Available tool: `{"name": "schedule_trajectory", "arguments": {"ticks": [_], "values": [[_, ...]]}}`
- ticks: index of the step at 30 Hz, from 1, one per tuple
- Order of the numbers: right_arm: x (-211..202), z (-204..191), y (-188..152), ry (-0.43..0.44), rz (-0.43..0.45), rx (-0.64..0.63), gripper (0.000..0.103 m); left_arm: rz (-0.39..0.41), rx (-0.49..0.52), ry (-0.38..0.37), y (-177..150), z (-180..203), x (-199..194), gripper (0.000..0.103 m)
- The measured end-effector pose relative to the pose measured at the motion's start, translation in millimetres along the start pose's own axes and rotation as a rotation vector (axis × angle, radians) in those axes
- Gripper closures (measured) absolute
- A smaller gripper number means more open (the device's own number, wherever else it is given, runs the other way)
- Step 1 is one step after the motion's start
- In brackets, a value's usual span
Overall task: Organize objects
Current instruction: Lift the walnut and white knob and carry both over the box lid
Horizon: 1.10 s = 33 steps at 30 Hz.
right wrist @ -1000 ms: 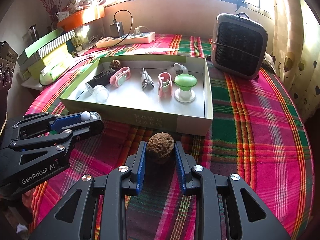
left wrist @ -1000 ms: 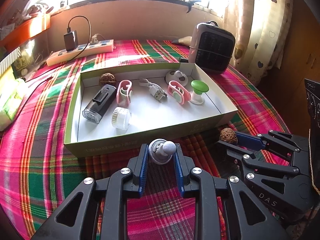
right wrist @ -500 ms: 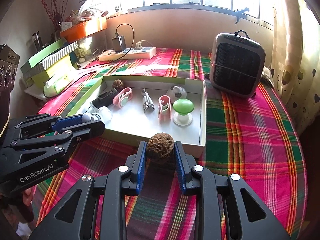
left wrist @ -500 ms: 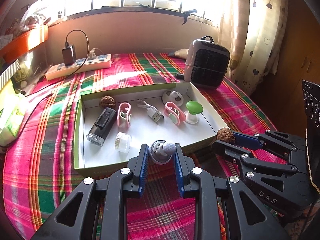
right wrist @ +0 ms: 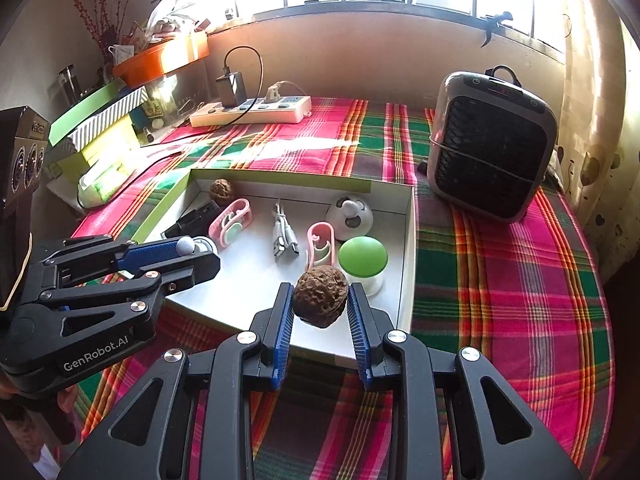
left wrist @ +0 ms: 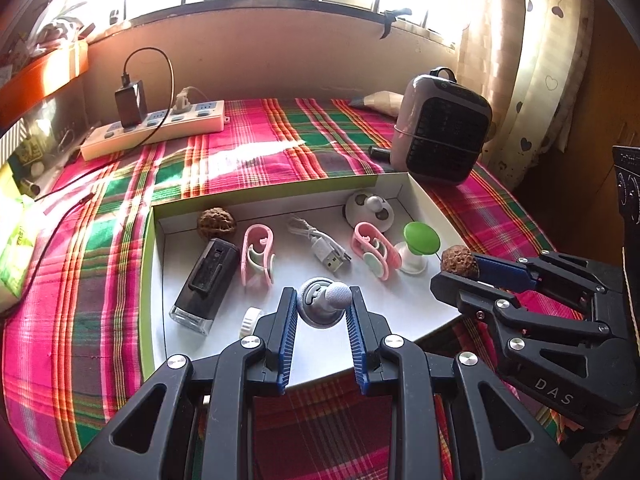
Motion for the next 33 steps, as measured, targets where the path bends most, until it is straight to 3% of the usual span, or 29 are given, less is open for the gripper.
{"name": "schedule_trajectory", "arguments": {"ticks": [17, 33], "values": [[33.1, 20.7, 3.5, 0.027, -0.120, 0.026, 0.075, -0.063, 0.024, 0.001, 10.0, 3.7, 38.7, 0.080], [39.7, 22.0, 2.7, 0.006, -0.139, 0.010, 0.075, -0.068, 0.049, 0.016, 10.9, 8.7, 46.7, 0.080]]}}
Point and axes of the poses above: each gripper's, at about its wrist camera, not at the fingertips, and x roughly the way its jaws point, z to its right, y to its top, the point moved 3 cm from there along x, roughly the way its jaws point, and after that the axes turned 15 degrees about y, right-handed, at the moved point
